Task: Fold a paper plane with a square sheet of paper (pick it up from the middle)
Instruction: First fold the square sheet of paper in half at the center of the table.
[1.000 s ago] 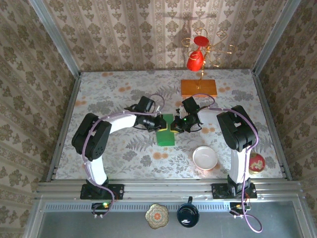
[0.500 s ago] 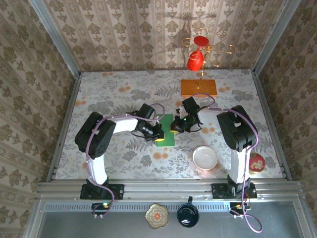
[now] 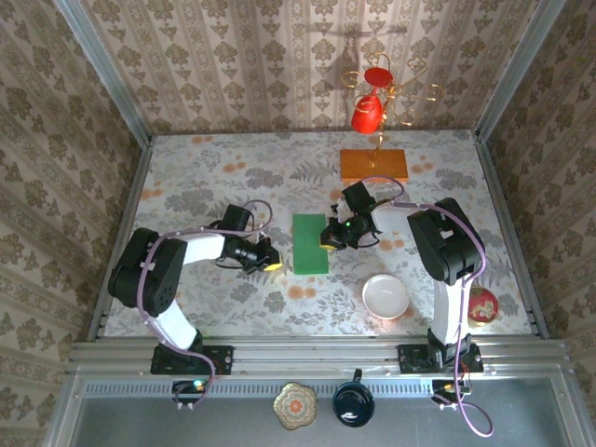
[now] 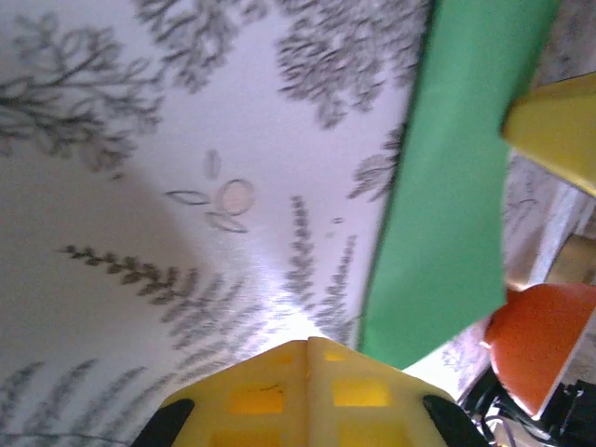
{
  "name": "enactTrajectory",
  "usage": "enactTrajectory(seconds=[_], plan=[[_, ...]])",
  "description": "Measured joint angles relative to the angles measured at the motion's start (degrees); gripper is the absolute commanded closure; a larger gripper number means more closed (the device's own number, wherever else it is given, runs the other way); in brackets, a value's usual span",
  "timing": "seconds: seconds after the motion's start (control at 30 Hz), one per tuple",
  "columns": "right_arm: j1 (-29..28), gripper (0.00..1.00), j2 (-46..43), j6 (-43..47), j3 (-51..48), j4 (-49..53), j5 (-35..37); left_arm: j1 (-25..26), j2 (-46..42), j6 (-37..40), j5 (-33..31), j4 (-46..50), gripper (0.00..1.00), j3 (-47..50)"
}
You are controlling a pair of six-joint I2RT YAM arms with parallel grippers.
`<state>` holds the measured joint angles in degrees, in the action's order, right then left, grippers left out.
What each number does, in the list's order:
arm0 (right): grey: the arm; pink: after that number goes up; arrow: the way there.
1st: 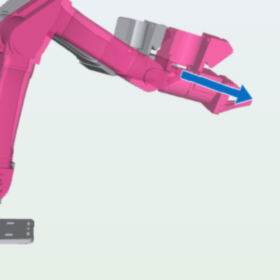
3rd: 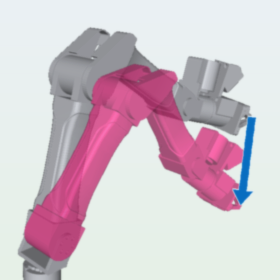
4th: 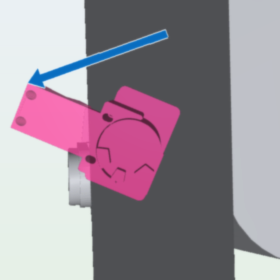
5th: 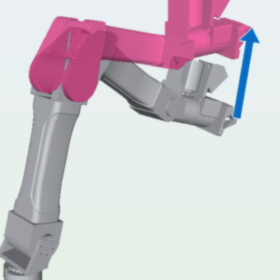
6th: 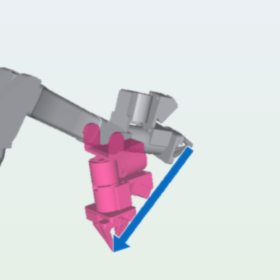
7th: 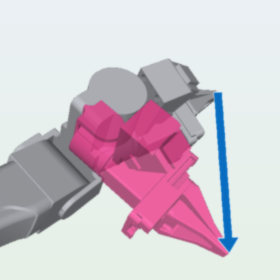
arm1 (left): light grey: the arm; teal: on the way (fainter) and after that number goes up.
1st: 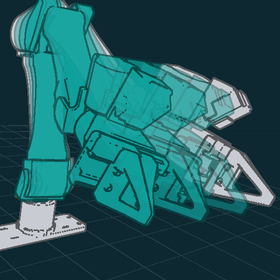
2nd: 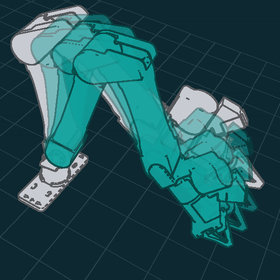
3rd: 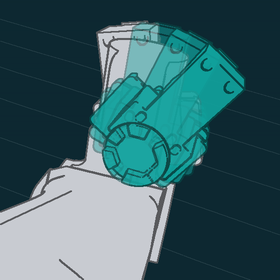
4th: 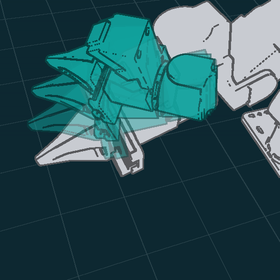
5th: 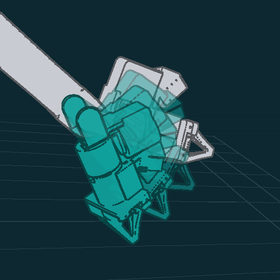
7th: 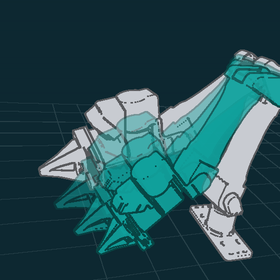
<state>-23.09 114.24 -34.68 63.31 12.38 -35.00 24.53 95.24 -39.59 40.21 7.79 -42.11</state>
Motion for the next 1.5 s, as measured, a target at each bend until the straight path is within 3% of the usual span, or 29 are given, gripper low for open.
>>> enactTrajectory(seconds=[0.13, 0.37, 0.6, 0.87, 1.2, 1.5], plan=[[0.0, 0.96, 0.0, 0.0, 0.0, 0.0, 0.0, 4.1, 0.5, -1.5, 0.1, -0.3, 0.93, -5.0], [0.0, 0.96, 0.0, 0.0, 0.0, 0.0, 0.0, 8.9, 11.3, -2.5, 0.3, -2.0, 0.93, -15.8], [0.0, 0.96, 0.0, 0.0, 0.0, 0.0, 0.0, 6.5, 13.5, -2.9, 1.5, -1.9, 0.93, -12.9], [0.0, 0.96, 0.0, 0.0, 0.0, 0.0, 0.0, -0.6, 3.9, -2.9, 1.1, 0.2, 0.92, -2.0], [0.0, 0.96, 0.0, -0.2, 0.0, 0.0, 0.0, 9.1, 1.6, -4.2, -0.2, 2.5, 0.93, -10.6], [0.0, 0.96, 0.0, -0.2, 0.0, 0.0, 0.0, 11.1, 8.1, -4.3, -0.9, 2.3, 0.93, -10.3]])
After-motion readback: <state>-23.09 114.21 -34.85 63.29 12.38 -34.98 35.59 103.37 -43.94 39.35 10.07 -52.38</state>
